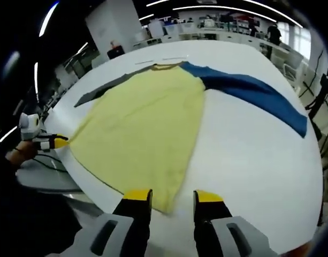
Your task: Fold the garment on the visible template until the final outline fits inside the template.
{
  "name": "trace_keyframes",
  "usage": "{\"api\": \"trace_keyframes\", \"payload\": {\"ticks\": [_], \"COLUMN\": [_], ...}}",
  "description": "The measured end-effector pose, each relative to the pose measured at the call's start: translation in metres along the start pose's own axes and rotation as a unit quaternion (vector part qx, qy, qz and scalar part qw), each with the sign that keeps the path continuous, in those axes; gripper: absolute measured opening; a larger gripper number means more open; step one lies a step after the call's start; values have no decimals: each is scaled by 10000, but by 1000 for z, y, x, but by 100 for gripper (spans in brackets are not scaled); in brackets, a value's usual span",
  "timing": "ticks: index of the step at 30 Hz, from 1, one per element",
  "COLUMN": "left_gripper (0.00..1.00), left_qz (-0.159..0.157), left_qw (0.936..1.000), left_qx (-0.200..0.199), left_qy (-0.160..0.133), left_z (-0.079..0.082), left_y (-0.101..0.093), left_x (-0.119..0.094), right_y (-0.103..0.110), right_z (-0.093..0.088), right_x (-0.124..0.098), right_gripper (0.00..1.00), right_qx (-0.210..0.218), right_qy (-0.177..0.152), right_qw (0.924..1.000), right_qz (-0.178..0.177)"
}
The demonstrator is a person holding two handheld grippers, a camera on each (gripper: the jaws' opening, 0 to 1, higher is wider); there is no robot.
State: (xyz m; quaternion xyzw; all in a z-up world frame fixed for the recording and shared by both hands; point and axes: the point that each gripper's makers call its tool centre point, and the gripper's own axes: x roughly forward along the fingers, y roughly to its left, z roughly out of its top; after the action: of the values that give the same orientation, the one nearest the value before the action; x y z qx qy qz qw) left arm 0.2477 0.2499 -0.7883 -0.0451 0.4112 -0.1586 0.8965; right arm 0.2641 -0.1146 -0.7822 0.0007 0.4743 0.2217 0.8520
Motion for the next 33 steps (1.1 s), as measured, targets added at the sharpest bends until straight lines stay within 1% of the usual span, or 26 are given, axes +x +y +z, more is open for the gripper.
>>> {"api": "trace_keyframes", "payload": {"ticks": [2,3,7,8,9,11,13,15,18,22,24,30,33], "left_gripper": [28,31,43,47,50,55,58,62,67,73,77,84,90], "left_qz": [-80,-153,-242,-258,-291,-330,-384,-428,-506,-602,-629,-736,-789], "left_qw": [9999,9997,9988,9986,9979,9971,9959,9952,9931,9896,9881,9836,9815], "left_qx": [-9,-23,110,107,85,98,177,229,348,499,586,782,815], "left_qy": [-141,-207,-413,-460,-571,-683,-798,-854,-1001,-1207,-1277,-1450,-1541], "left_z": [6,8,18,20,24,29,35,38,45,55,58,69,75], "left_y": [-2,-5,-8,-8,-9,-11,-12,-13,-16,-19,-20,-24,-33], "left_x": [-1,-1,-2,-2,-3,-4,-5,-4,-5,-4,-4,-3,-5], "right_y": [-2,-2,-8,-10,-12,-18,-23,-31,-44,-62,-71,-110,-130], "right_z": [6,9,25,27,31,40,46,53,64,72,75,86,91], "right_x": [-2,-3,-8,-10,-12,-16,-18,-22,-27,-29,-30,-34,-35], "right_gripper": [40,42,48,50,51,54,57,60,65,70,71,72,71], "right_qx": [41,64,240,269,332,384,472,509,562,752,755,808,795], "right_qy": [-101,-155,-422,-447,-507,-676,-761,-863,-1038,-1158,-1193,-1243,-1224], "right_qw": [9999,9999,9988,9986,9981,9970,9960,9950,9930,9904,9899,9880,9873], "right_qz": [1,5,45,57,74,68,71,34,-18,-68,-130,-440,-630]}}
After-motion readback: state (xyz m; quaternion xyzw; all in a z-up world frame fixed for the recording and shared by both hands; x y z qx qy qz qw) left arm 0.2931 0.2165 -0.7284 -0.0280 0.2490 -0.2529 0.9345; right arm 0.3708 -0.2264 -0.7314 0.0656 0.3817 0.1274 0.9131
